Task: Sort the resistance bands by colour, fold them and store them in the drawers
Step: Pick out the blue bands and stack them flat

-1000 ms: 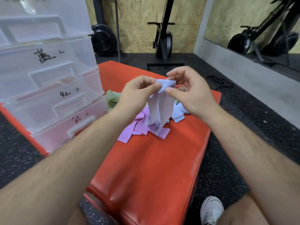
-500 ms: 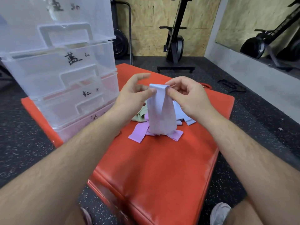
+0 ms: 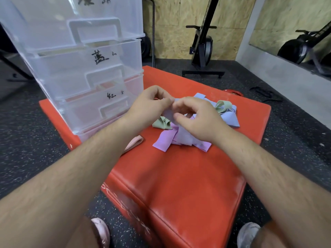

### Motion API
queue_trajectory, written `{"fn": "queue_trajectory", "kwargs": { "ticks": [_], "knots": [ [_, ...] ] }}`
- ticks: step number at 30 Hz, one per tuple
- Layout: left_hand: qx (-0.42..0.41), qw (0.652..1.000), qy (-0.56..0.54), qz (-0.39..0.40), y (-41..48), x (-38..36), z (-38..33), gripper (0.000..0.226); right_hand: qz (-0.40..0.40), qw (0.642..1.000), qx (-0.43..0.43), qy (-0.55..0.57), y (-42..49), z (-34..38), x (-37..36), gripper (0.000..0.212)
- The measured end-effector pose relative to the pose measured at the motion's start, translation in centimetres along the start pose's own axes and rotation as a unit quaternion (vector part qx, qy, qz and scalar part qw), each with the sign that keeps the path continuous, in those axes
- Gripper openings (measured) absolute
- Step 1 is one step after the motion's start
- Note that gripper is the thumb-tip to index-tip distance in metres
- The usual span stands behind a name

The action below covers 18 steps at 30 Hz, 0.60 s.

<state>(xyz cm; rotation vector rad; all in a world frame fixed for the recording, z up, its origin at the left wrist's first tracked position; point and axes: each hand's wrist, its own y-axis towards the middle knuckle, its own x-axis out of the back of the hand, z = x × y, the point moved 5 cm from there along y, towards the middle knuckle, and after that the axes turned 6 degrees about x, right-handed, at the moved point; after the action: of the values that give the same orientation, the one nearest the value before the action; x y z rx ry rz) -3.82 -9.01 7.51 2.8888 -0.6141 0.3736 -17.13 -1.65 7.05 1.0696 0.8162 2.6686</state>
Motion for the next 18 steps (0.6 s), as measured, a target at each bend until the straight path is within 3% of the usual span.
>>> {"fn": "queue_trajectory", "kwargs": {
  "ticks": [4,6,9,10,16,18],
  "knots": [
    [-0.031,0.997,0.074,0.007,-0.1,1.2,0.1,0.025,-0.027,0.998,-0.052,0.039,0.8,-0.9,-0.2,0.037],
    [-0.037,0.997,0.055,0.031,-0.4,1.5,0.2,0.028,0.040,0.993,-0.086,0.077,1.2,-1.6,-1.2,0.040],
    [-0.041,0.997,0.058,0.016,-0.9,2.3,0.5,0.024,0.112,0.983,-0.093,0.112,1.3,-2.5,-2.8,0.011],
    [-0.041,0.997,0.062,0.004,-0.9,2.7,0.6,0.022,0.117,0.982,-0.090,0.117,1.4,-2.4,-3.0,0.010],
    [-0.023,0.996,0.062,-0.060,-0.7,5.6,1.5,0.017,0.191,0.968,-0.133,0.095,1.1,-3.0,-2.6,0.035],
    [-0.010,0.996,0.053,-0.072,-0.6,6.4,2.0,0.017,0.229,0.958,-0.156,0.069,0.4,-3.7,-2.2,0.033]
  ]
}}
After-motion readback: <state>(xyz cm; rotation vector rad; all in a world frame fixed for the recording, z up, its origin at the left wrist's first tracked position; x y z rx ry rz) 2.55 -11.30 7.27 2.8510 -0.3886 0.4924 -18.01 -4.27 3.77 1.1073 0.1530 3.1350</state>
